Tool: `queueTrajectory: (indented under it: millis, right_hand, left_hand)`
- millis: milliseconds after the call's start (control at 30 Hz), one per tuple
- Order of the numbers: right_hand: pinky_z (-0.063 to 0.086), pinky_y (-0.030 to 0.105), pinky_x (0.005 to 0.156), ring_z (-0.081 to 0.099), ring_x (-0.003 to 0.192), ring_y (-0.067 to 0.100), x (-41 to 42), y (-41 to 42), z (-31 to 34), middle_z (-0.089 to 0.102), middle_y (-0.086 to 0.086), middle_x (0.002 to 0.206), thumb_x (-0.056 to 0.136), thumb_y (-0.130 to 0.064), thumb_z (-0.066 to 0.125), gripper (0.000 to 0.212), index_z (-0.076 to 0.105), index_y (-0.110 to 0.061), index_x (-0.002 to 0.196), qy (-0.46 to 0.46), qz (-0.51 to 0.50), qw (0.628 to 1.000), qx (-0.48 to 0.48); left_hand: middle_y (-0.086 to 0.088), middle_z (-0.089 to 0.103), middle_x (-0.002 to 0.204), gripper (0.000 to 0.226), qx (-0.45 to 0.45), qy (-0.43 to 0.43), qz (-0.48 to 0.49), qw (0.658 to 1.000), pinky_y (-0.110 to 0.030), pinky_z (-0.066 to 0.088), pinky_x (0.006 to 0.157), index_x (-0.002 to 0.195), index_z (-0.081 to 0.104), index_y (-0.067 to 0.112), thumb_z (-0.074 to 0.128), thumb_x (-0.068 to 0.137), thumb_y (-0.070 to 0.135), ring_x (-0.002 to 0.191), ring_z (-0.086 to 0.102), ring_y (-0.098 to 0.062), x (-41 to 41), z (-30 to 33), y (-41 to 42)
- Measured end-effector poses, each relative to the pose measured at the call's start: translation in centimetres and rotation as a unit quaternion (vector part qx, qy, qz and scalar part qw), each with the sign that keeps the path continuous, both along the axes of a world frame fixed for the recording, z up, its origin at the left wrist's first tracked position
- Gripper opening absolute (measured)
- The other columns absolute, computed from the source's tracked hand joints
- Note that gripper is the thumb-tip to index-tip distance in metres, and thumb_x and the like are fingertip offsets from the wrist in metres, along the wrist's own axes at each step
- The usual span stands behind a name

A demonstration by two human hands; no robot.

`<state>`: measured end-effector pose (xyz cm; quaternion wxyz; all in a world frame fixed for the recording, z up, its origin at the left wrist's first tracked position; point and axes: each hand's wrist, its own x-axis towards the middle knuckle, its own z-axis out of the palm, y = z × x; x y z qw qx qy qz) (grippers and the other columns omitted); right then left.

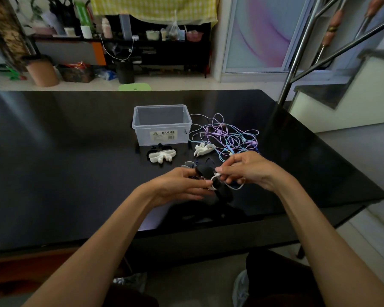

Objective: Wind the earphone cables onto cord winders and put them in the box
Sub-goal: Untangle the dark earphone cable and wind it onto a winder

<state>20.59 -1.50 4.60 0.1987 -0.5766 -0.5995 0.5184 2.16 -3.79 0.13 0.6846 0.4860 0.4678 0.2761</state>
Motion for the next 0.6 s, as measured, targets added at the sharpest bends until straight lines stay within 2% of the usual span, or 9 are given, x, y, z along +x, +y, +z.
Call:
queueTrajectory:
  millis: [67,133,233,300,433,600]
  right_hand:
    - [0.042,0.011,0.046,0.061,0.053,0.003,-0.1,0.0,0.0,0.070,0.002,0.072,0.081,-0.017,0.072,0.014,0.063,-0.009,0.088,-0.012,0.007,1.000,0.009]
    - [0.042,0.012,0.047,0.060,0.052,0.002,-0.2,-0.1,0.0,0.070,0.002,0.071,0.081,-0.017,0.072,0.014,0.064,-0.008,0.089,-0.027,0.021,0.999,0.022]
    - [0.040,0.012,0.044,0.059,0.050,0.002,-0.3,-0.1,-0.1,0.070,0.003,0.071,0.080,-0.016,0.074,0.014,0.064,-0.009,0.087,-0.036,0.039,0.998,0.035]
    - [0.038,0.013,0.044,0.055,0.047,0.003,-0.4,-0.1,-0.1,0.069,0.003,0.069,0.078,-0.017,0.075,0.015,0.063,-0.010,0.086,-0.058,0.051,0.996,0.050]
    - [0.041,0.018,0.049,0.053,0.046,0.007,-0.8,-0.2,0.2,0.066,0.003,0.065,0.073,-0.025,0.079,0.020,0.066,-0.014,0.085,-0.147,0.083,0.981,0.096]
    - [0.040,0.023,0.053,0.053,0.053,0.014,-1.6,-0.5,0.6,0.065,0.013,0.067,0.069,-0.027,0.082,0.018,0.068,-0.017,0.074,-0.164,0.118,0.973,0.114]
  left_hand:
    - [-0.007,0.072,0.107,0.030,0.009,0.018,0.002,1.000,-0.024,0.054,0.088,0.113,0.064,0.012,0.067,0.084,0.013,0.100,0.068,-0.016,0.1,0.3,0.0]
    - [-0.008,0.072,0.105,0.039,-0.008,0.014,0.006,1.000,-0.024,0.055,0.085,0.113,0.065,0.011,0.070,0.078,0.027,0.099,0.069,-0.016,0.1,0.5,0.0]
    - [-0.012,0.071,0.109,0.042,-0.060,-0.010,0.007,0.998,-0.027,0.056,0.082,0.119,0.060,0.011,0.059,0.087,0.039,0.100,0.068,-0.022,0.0,0.5,0.1]
    - [-0.012,0.070,0.111,0.037,-0.087,-0.012,-0.003,0.996,-0.028,0.057,0.081,0.121,0.058,0.011,0.055,0.092,0.034,0.100,0.068,-0.024,0.0,0.5,0.1]
    - [-0.010,0.070,0.112,0.031,-0.087,0.011,-0.028,0.996,-0.031,0.054,0.088,0.121,0.059,0.008,0.057,0.092,0.021,0.101,0.068,-0.020,0.0,0.5,0.1]
    - [-0.003,0.070,0.099,0.020,-0.033,0.073,-0.025,0.997,-0.021,0.055,0.077,0.101,0.072,0.013,0.069,0.082,0.008,0.090,0.065,-0.010,0.2,0.6,-0.1]
